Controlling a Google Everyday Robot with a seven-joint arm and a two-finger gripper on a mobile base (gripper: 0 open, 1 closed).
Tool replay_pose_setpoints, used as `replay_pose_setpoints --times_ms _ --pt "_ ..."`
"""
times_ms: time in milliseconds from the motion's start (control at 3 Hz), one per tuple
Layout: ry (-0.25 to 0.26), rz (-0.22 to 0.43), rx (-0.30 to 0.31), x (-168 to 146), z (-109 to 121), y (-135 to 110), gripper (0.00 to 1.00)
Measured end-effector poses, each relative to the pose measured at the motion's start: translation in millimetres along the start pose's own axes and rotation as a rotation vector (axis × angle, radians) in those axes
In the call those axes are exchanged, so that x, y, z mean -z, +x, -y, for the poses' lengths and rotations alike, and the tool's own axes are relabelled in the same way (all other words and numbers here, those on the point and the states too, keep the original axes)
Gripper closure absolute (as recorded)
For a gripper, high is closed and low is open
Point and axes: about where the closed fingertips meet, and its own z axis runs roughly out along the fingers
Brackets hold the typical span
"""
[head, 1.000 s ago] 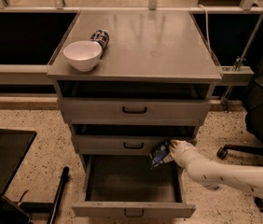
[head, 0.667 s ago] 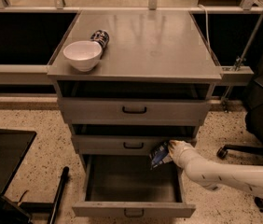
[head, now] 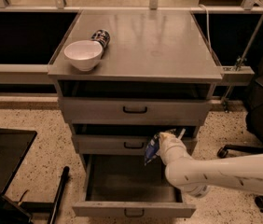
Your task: Pick blue chip bag from bottom drawer and place on counter
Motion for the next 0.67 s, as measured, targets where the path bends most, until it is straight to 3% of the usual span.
replay_pose_setpoints --times_ms 333,667 --pt "0.037 -0.097 0.031 84.6 -12.5 -28.0 1.00" --pt "0.037 -0.098 0.031 83.7 -12.0 -26.5 1.00"
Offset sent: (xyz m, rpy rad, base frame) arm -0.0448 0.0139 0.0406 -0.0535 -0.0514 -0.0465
